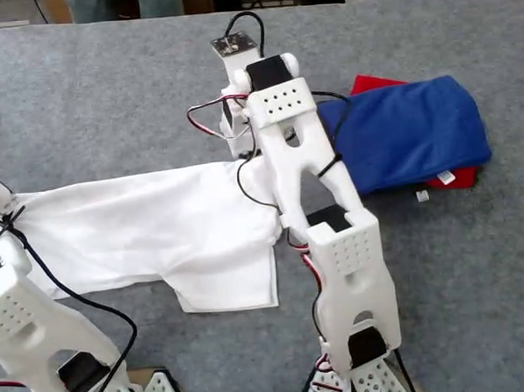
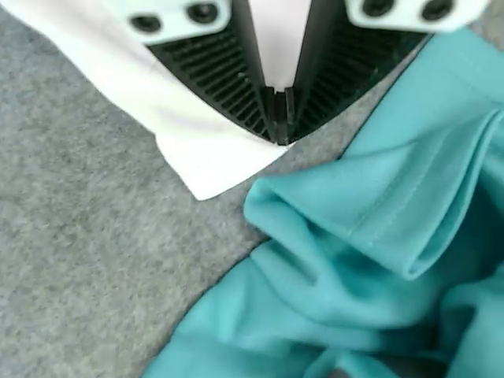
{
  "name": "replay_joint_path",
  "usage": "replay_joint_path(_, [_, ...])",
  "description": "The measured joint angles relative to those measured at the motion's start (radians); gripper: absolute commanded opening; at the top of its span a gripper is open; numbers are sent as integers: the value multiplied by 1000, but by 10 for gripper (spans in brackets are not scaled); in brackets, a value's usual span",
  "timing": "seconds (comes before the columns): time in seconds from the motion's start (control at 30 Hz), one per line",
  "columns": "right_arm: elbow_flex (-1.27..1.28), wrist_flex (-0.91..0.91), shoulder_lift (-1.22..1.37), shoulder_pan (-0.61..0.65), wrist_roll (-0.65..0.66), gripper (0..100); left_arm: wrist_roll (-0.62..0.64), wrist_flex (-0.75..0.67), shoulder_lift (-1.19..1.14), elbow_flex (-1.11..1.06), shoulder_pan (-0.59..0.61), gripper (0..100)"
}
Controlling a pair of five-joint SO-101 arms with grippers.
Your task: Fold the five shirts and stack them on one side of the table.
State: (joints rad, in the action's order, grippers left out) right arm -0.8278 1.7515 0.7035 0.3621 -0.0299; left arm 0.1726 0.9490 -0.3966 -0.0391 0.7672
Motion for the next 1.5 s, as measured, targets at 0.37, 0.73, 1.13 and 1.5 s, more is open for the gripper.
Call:
replay_joint_path(0.37, [269,-216,41,-15,0,15,-87,-130,183,-135,-101,29])
replay_joint_path(0.73, [166,-413,198,-107,0,15,-89,-318,-6,-115,-112,29])
replay_joint_path(1.13, [-187,-29,301,-35,100,15,-38,-207,8,-40,-81,29])
replay_joint_path(1.5, [8,6,-61,49,222,15,-49,55,419,-140,-34,29])
